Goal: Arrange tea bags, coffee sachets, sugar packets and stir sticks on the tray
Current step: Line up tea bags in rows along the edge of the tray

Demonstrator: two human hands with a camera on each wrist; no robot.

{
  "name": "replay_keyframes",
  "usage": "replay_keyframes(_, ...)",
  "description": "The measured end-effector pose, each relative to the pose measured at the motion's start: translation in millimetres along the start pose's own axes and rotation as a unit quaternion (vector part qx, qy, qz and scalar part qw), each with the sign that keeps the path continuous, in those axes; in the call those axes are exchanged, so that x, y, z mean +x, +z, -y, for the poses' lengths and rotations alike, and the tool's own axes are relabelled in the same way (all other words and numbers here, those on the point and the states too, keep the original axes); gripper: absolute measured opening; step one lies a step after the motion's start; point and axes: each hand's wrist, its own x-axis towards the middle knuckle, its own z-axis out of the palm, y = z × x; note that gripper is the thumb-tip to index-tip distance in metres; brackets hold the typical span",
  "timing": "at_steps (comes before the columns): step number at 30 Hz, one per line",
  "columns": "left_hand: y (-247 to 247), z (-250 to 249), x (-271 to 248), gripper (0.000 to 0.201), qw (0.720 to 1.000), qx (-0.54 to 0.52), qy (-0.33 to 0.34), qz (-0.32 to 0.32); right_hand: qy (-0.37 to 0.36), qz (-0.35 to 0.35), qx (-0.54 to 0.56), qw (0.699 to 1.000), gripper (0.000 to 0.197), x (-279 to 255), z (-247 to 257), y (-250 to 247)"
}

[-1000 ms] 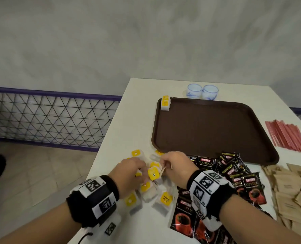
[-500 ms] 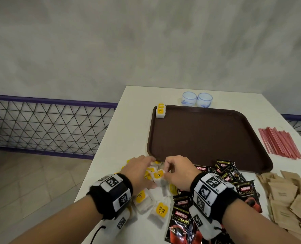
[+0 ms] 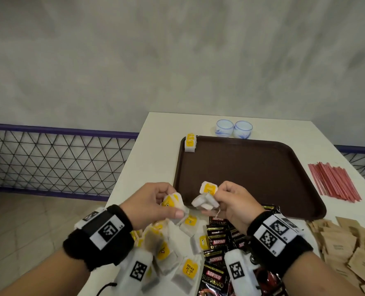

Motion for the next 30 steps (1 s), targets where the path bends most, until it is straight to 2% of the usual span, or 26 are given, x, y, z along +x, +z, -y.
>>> replay_keyframes(2, -3, -16, 0, 0.027, 0.999, -0.034, 0.013, 0.003, 0.007, 0.035, 0.101, 0.994, 0.017, -4, 7, 2)
replay_keyframes(6, -1, -42, 8, 0.029, 0.996, -0.083, 0.025, 0.008, 0.008, 0.071, 0.139, 0.988, 0.022, -4, 16, 14)
replay_keyframes(9, 5, -52, 20, 0.031, 0.997, -0.072, 0.025, 0.008, 0.018, 0.109, 0.163, 0.98, 0.03, -6, 22, 24)
replay_keyframes(12, 8, -55, 34, 0.036, 0.999, -0.031, 0.022, -0.012, 0.044, 0.149, 0.246, 0.957, 0.035, -9, 32, 26)
replay_keyframes(14, 8, -59, 41, 0.036, 0.999, -0.001, 0.024, -0.023, 0.047, 0.164, 0.263, 0.95, 0.038, -10, 36, 25)
replay_keyframes(18, 9, -68, 54, 0.044, 0.998, 0.045, 0.037, -0.022, -0.025, 0.103, 0.162, 0.981, 0.04, -3, 35, 15)
replay_keyframes(21, 10, -68, 62, 0.047, 0.999, 0.031, 0.038, -0.01, -0.044, 0.064, 0.169, 0.982, 0.02, 4, 35, 7)
replay_keyframes(23, 14, -66, 68, 0.039, 0.999, 0.018, 0.033, -0.019, -0.044, 0.051, 0.172, 0.983, 0.014, 8, 36, 3)
replay_keyframes(26, 19, -59, 80, 0.02, 0.998, -0.001, 0.028, -0.048, -0.043, 0.046, 0.169, 0.984, 0.017, 16, 35, -1)
replay_keyframes(30, 17, -52, 96, 0.013, 0.997, 0.013, 0.024, -0.071, -0.035, 0.032, 0.206, 0.977, 0.022, 27, 35, -7)
